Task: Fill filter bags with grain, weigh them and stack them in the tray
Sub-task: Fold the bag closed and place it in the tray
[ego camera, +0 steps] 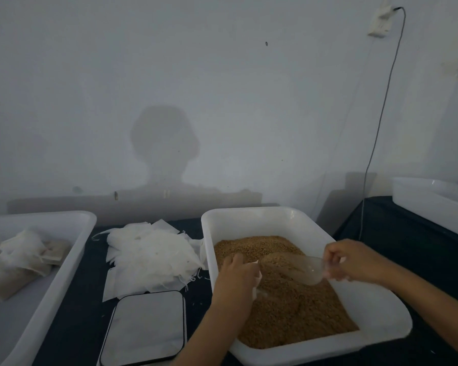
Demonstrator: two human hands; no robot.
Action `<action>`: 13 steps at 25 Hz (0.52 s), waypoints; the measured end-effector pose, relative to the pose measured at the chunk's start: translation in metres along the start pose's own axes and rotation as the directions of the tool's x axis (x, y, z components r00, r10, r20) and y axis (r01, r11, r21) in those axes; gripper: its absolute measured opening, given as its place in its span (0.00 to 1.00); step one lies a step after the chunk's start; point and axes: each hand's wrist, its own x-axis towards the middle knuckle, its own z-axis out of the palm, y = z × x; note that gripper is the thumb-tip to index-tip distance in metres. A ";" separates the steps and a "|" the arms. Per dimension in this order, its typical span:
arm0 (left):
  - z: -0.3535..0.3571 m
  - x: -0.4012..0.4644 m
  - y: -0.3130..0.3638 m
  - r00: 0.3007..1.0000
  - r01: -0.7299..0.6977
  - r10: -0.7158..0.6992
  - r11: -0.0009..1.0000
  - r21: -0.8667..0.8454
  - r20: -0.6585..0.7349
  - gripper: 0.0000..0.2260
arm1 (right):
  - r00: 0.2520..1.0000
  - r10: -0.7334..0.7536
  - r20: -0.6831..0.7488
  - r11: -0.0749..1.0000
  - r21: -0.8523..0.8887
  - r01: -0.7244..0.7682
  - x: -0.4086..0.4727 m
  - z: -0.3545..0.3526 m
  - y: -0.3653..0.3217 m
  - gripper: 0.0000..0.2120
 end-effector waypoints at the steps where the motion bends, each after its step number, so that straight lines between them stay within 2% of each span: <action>1: -0.001 0.006 -0.003 0.998 -0.039 0.039 0.999 -0.001 0.041 0.10 | 1.000 -0.006 0.007 1.000 0.009 0.005 -0.006 -0.010 0.001 0.07; 5: -0.003 0.018 -0.003 0.967 -0.194 0.195 0.981 -0.021 0.164 0.09 | 0.998 -0.047 0.046 0.999 -0.008 0.048 -0.020 -0.030 0.000 0.07; 9: -0.009 0.013 -0.002 0.966 -0.239 0.252 0.958 -0.160 0.061 0.07 | 0.989 -0.092 0.112 0.990 -0.098 0.103 -0.019 -0.032 -0.009 0.07; 13: -0.015 0.007 0.000 0.965 -0.250 0.260 0.947 -0.204 0.021 0.06 | 0.987 -0.118 0.105 0.976 -0.171 0.135 -0.012 -0.037 -0.024 0.06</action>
